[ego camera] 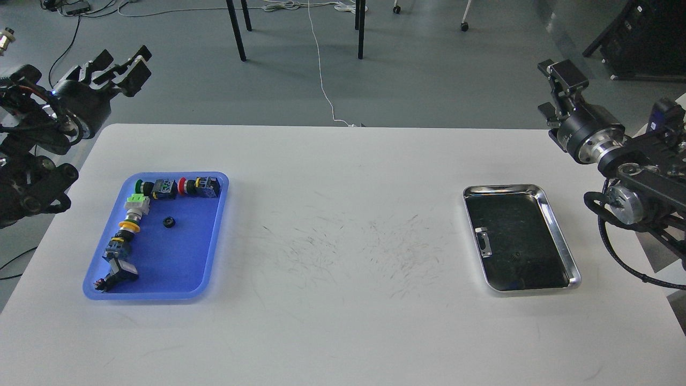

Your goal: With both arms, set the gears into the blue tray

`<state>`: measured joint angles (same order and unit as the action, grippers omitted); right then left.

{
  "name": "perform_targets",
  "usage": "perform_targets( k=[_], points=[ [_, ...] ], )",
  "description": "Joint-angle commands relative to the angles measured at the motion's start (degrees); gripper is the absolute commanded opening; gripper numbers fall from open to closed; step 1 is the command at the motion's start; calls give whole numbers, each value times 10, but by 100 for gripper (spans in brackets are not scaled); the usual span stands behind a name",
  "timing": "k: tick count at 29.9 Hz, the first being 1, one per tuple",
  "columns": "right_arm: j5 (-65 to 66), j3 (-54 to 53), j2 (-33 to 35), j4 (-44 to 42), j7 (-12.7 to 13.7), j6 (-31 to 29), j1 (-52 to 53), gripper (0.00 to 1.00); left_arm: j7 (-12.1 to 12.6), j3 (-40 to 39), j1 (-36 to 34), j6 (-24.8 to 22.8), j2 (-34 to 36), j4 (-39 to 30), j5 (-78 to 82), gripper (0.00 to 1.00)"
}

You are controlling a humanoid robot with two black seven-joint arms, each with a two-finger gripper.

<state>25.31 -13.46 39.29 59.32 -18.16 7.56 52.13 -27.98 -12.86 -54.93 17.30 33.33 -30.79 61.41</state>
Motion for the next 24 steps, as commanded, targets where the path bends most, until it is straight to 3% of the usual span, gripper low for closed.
perform_targets(
  k=[1,7,10,12,14,21,24],
  points=[
    [55,29,39,55,9,-29,4,99,0,-9,-10,-28,-12,-1,-84,91],
    [132,51,81,105,14,-33,27,97,0,-12,-20,-97,-29,3,-189,93],
    [184,57,92,106,14,-33,34,97,0,-17,-19,-154,-32,4,-235,98],
    [245,59,93,111,12,-34,37,97,19,-30,-15,-179,-33,4,-283,99],
    [312,59,101,121,12,-34,37,97,27,-34,-14,-185,-34,6,-322,99],
    [492,61,124,150,12,-44,46,97,20,-29,-10,-161,-49,21,-330,99],
    [533,61,127,148,4,-73,58,97,22,-35,-10,-178,-52,40,-349,99]
  ],
)
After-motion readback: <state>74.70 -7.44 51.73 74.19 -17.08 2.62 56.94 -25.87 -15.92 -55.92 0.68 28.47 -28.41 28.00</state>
